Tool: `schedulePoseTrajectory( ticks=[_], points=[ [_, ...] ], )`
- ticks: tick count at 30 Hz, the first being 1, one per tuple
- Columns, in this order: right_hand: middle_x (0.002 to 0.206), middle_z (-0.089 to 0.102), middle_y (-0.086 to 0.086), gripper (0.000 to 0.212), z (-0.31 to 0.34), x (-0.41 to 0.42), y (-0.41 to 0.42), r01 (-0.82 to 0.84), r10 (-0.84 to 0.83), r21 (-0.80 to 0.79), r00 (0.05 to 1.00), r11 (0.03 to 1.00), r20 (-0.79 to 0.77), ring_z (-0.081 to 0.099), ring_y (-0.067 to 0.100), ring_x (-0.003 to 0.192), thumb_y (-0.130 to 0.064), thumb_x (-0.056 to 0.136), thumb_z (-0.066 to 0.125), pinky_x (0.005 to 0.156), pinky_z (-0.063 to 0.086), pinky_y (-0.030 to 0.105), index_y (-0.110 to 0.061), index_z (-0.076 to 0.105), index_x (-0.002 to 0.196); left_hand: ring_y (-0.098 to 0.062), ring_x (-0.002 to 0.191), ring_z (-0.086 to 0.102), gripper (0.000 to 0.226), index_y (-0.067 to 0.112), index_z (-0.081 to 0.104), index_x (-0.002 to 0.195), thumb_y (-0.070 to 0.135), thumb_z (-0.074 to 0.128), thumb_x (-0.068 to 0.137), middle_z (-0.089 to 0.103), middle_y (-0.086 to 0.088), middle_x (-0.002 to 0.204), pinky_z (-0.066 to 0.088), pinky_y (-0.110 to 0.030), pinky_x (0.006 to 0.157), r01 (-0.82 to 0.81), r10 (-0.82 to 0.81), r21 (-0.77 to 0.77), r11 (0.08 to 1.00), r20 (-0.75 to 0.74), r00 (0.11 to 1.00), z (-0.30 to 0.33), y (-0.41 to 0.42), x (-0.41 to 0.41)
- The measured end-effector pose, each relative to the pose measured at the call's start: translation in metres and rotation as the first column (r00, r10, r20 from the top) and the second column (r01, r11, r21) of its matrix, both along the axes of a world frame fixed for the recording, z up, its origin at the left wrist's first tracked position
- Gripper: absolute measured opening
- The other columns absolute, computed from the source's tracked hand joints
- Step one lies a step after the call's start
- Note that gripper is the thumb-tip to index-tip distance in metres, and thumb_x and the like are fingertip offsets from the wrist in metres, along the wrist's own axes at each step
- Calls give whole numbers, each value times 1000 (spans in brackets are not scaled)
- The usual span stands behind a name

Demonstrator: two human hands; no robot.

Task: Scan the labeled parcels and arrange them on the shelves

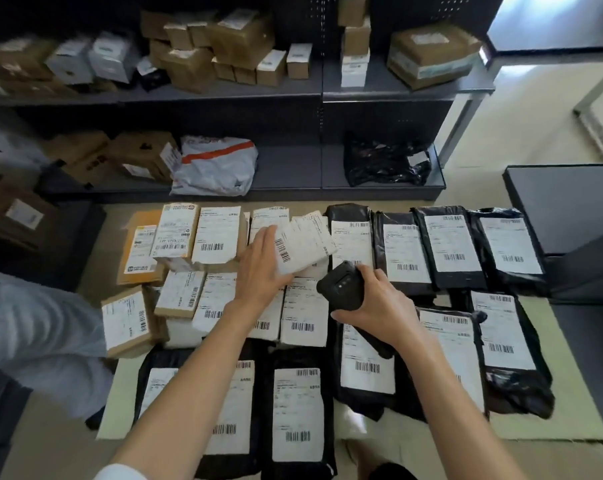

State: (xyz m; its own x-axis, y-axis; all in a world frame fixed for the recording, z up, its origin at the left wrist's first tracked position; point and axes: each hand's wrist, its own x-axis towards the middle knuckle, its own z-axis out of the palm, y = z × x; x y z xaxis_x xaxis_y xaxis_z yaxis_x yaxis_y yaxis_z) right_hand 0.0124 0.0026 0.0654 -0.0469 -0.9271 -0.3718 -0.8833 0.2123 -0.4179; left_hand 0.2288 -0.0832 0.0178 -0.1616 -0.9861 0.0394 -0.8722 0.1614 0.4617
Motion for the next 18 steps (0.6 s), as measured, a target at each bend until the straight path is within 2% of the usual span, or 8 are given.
schedulePoseTrajectory(
  ticks=[3, 9, 16, 18],
  points=[
    [121, 48, -4, 94, 13, 7, 20, 34, -34, -42, 999, 999, 6, 62, 24, 102, -61, 72, 74, 75, 47, 36, -26, 30, 147, -18, 127, 37, 98, 16, 34, 139, 27, 90, 60, 39, -1, 138, 41, -39, 103, 80, -80, -120, 990, 1, 997, 15, 9, 4],
    [126, 49, -6, 95, 40, 21, 63, 93, -91, -138, 996, 986, 21, 61, 23, 103, -63, 71, 73, 80, 50, 37, -26, 31, 147, -25, 124, 39, 98, 15, 35, 141, 25, 88, 58, 36, -7, 137, 39, -38, 104, 241, -219, -263, 934, 112, 969, 50, 30, 19],
    [123, 49, -7, 91, 66, 46, 105, 112, -117, -227, 993, 967, -9, 62, 23, 101, -64, 70, 73, 75, 47, 36, -27, 34, 143, -25, 118, 42, 100, 18, 32, 141, 19, 87, 57, 32, -5, 136, 44, -37, 98, 364, -322, -254, 896, 191, 927, 75, 62, 35],
    [125, 49, -6, 93, 72, 51, 114, 92, -104, -237, 994, 967, -39, 62, 24, 103, -63, 71, 74, 74, 45, 35, -26, 33, 145, -23, 118, 42, 100, 20, 31, 141, 19, 87, 58, 31, -4, 136, 43, -32, 95, 387, -345, -238, 891, 200, 917, 78, 68, 41]
  ],
)
